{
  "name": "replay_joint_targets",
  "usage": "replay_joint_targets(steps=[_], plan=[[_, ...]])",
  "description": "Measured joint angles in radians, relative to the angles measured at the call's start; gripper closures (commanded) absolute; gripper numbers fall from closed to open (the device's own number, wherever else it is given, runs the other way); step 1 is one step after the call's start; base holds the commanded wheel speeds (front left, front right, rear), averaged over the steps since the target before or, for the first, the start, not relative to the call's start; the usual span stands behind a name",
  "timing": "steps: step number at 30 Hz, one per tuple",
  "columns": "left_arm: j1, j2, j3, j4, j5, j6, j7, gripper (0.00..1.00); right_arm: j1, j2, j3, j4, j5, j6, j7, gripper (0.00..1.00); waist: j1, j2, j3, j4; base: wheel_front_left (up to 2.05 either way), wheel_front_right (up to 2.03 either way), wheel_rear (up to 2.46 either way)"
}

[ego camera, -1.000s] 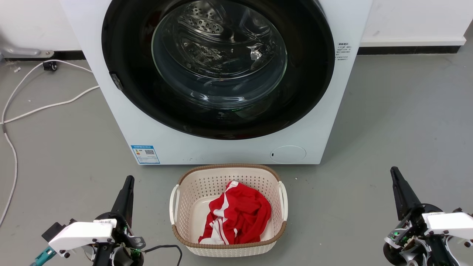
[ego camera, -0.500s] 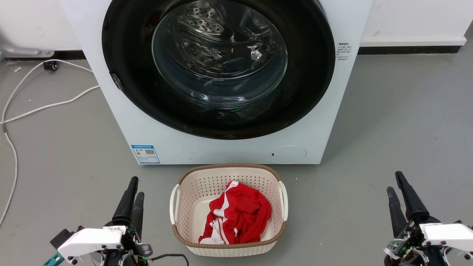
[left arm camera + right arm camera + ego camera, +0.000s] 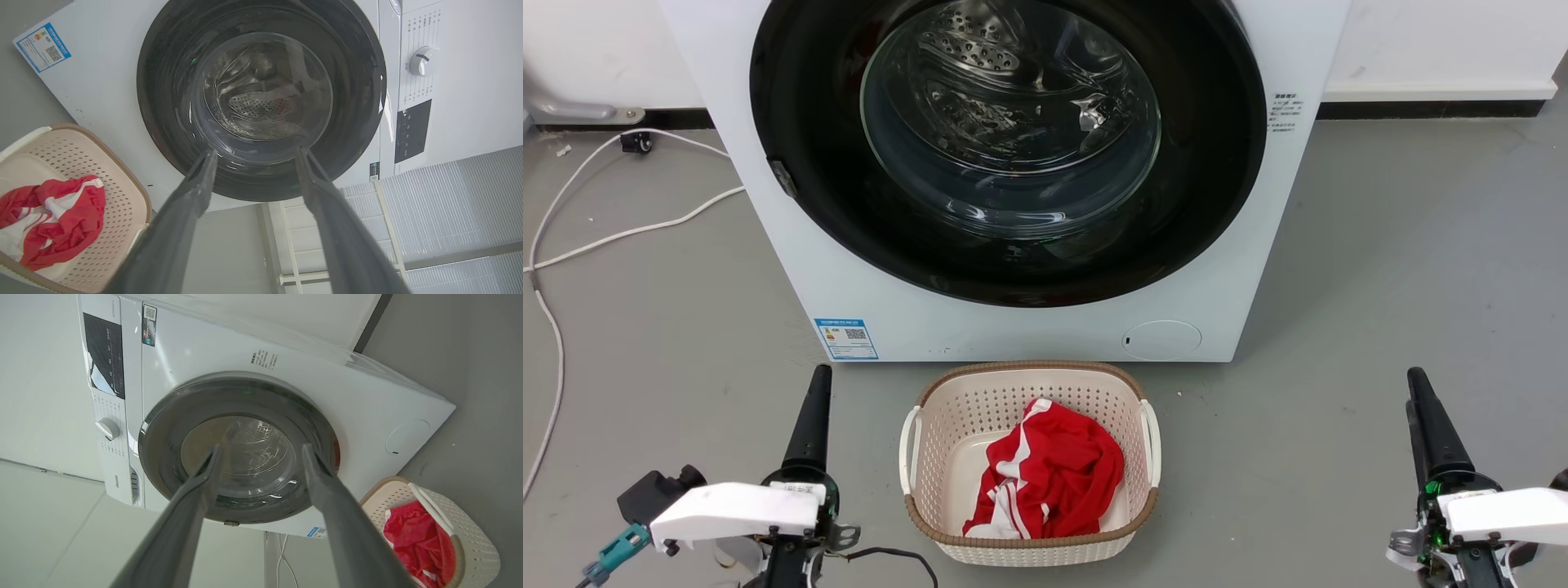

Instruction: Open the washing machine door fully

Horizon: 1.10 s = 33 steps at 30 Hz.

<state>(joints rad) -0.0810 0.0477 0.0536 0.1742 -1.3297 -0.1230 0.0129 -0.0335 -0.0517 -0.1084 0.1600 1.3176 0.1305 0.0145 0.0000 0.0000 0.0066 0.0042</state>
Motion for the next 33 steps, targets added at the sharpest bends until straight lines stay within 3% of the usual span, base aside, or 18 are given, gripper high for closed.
replay_joint_targets(steps=[14,33], plan=[[0.000,0.000,-0.085,-0.021,0.322,0.053,-0.053,0.00,0.039,0.000,0.030,-0.072,-0.365,0.000,-0.051,0.00,0.0000,0.0000,-0.002,0.002,0.00,0.00,0.00],[-0.004,0.001,-0.154,-0.018,0.631,0.097,-0.115,0.00,0.075,0.000,0.064,-0.115,-0.679,0.000,-0.114,0.00,0.0000,0.0000,-0.001,0.009,0.00,0.00,0.00]])
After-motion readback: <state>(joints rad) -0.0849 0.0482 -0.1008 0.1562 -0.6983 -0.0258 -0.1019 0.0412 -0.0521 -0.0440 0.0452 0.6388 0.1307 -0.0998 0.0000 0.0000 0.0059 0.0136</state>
